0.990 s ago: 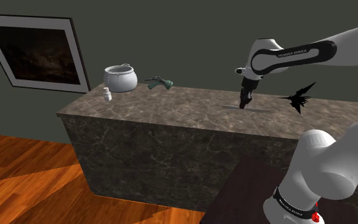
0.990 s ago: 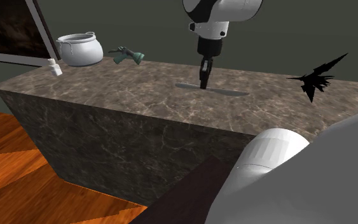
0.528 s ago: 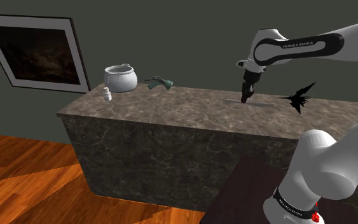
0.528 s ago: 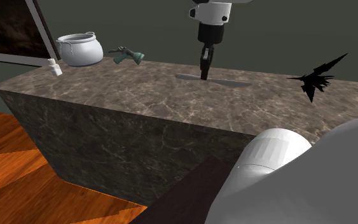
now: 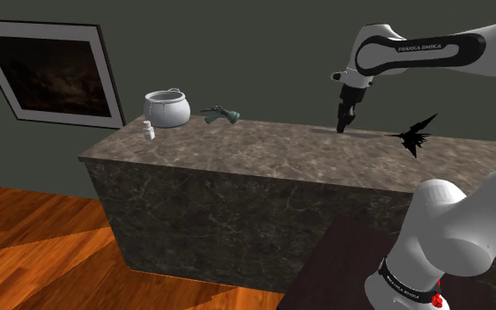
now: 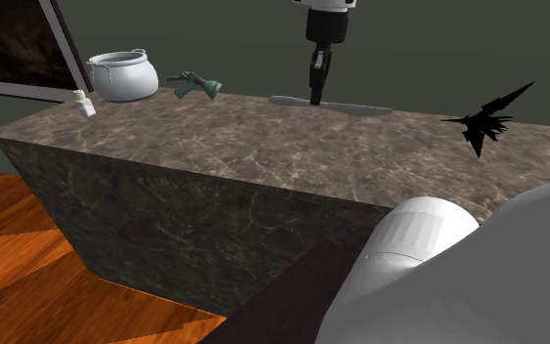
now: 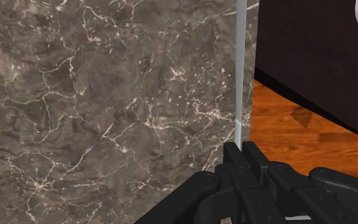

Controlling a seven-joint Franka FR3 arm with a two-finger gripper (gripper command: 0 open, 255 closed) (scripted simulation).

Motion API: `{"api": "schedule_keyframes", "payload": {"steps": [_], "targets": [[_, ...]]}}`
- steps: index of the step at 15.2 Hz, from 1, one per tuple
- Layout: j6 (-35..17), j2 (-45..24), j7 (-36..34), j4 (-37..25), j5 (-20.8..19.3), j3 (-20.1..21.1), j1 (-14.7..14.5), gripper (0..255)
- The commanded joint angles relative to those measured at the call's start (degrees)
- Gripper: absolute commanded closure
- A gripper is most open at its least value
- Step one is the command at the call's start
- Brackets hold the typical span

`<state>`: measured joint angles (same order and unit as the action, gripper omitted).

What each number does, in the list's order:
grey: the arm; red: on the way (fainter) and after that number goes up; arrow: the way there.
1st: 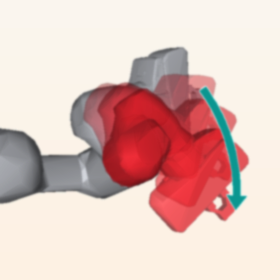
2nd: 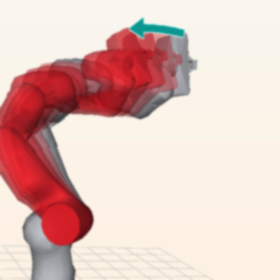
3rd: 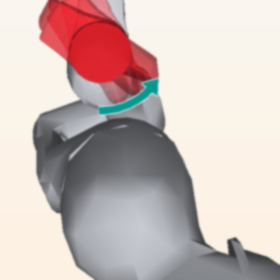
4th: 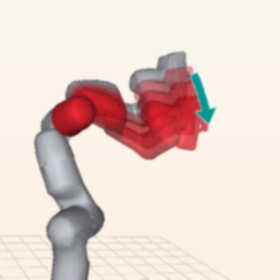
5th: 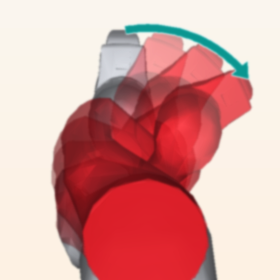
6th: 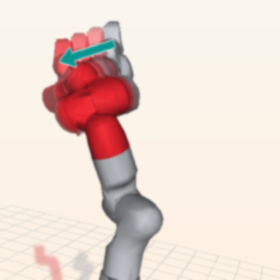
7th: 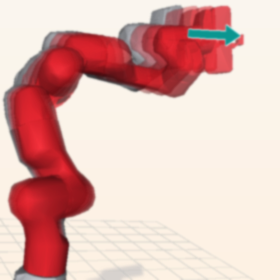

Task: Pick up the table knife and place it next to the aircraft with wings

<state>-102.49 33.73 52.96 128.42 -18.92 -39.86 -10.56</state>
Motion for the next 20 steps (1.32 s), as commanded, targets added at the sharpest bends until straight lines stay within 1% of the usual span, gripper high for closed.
{"api": "schedule_keyframes", "payload": {"steps": [1, 13, 20], "targets": [[1.6, 0.0, 0.0, -1.5, 0.3, 0.5, -0.1, 255], [9.8, -1.1, 0.6, -10.7, 2.0, 2.3, -1.0, 255], [10.7, -2.7, 10.7, -15.5, -0.4, -6.4, 0.1, 255]]}}
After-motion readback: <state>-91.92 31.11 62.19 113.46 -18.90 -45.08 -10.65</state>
